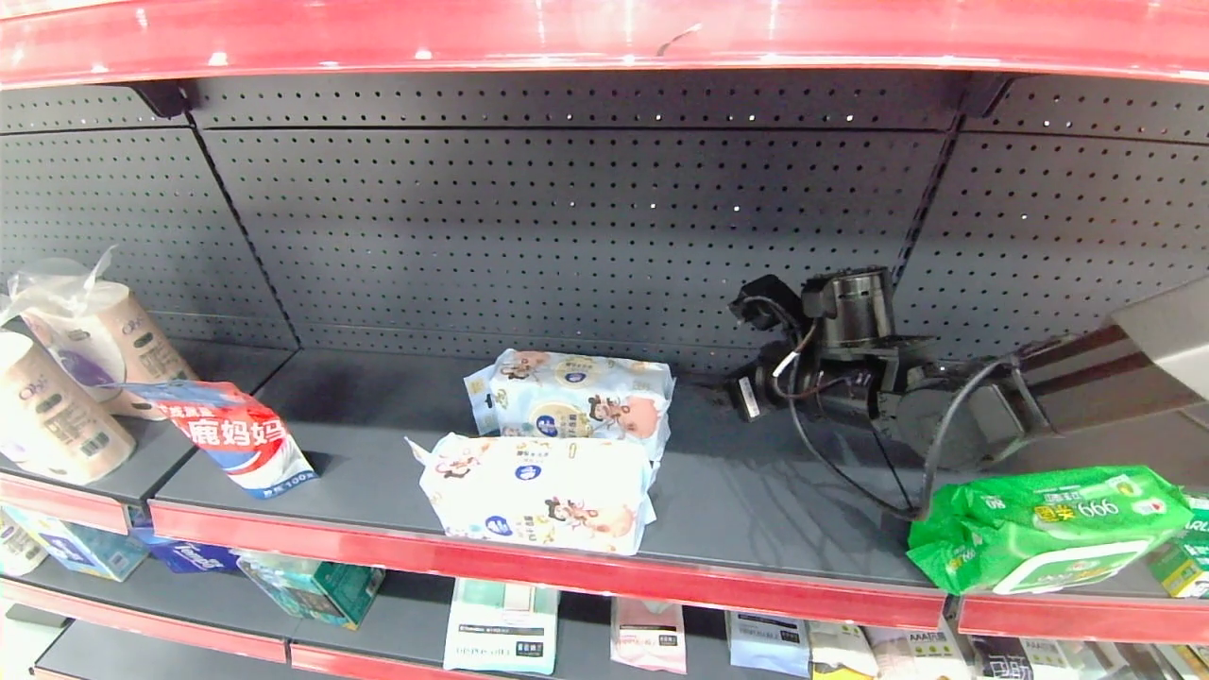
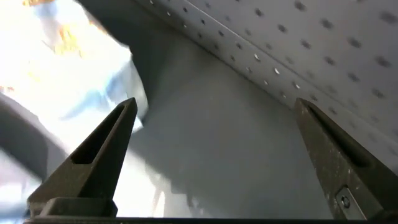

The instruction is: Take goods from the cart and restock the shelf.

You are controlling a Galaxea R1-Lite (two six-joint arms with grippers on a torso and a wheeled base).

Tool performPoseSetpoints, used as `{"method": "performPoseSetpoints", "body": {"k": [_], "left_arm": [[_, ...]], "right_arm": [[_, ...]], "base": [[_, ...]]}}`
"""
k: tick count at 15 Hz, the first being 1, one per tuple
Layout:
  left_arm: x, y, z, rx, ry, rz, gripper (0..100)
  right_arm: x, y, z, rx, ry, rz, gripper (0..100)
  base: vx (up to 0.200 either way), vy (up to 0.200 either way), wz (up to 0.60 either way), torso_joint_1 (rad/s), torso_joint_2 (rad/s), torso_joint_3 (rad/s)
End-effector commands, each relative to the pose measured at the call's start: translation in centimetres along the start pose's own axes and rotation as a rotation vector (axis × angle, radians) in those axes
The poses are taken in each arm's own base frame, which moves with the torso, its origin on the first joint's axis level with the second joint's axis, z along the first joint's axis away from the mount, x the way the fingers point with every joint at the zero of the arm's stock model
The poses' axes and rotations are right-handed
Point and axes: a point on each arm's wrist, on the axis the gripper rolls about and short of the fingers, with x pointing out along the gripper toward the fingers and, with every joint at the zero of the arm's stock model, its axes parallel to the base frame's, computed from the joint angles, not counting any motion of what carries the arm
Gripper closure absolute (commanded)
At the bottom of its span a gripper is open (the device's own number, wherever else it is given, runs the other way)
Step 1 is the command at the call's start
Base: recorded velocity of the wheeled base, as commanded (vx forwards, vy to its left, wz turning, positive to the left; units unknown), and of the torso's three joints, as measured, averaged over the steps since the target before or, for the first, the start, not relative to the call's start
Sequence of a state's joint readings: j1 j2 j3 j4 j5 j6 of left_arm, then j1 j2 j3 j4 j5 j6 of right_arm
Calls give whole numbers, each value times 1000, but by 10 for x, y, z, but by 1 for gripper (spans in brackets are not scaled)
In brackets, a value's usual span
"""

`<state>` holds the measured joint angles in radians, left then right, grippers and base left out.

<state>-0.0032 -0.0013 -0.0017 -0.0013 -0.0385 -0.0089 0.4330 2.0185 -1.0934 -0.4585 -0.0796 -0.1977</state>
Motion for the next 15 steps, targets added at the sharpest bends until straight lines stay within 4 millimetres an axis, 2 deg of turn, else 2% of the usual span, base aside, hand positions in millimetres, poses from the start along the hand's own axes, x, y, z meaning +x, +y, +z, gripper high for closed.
{"method": "performPoseSetpoints", "body": {"k": [1, 3, 6, 8, 11, 13, 15], "left_arm": [[0, 0, 0, 0, 1, 0, 0], [0, 0, 0, 0, 1, 0, 0], [0, 0, 0, 0, 1, 0, 0], [0, 0, 0, 0, 1, 0, 0], [0, 0, 0, 0, 1, 0, 0], [0, 0, 0, 0, 1, 0, 0], [0, 0, 0, 0, 1, 0, 0]], "right_arm": [[-43, -4, -2, 62, -14, 29, 0], [-59, -4, -8, 110, -15, 94, 0], [-82, 1, -31, 113, 2, 171, 0], [-87, 4, -45, 105, -48, 189, 0], [-87, 0, -49, 110, -101, 184, 0], [-94, 2, -50, 95, -118, 265, 0], [-92, -3, -57, 62, -106, 296, 0]], "base": [[0, 0, 0, 0, 0, 0], [0, 0, 0, 0, 0, 0], [0, 0, 0, 0, 0, 0], [0, 0, 0, 0, 0, 0], [0, 0, 0, 0, 0, 0], [0, 0, 0, 0, 0, 0], [0, 0, 0, 0, 0, 0]]}}
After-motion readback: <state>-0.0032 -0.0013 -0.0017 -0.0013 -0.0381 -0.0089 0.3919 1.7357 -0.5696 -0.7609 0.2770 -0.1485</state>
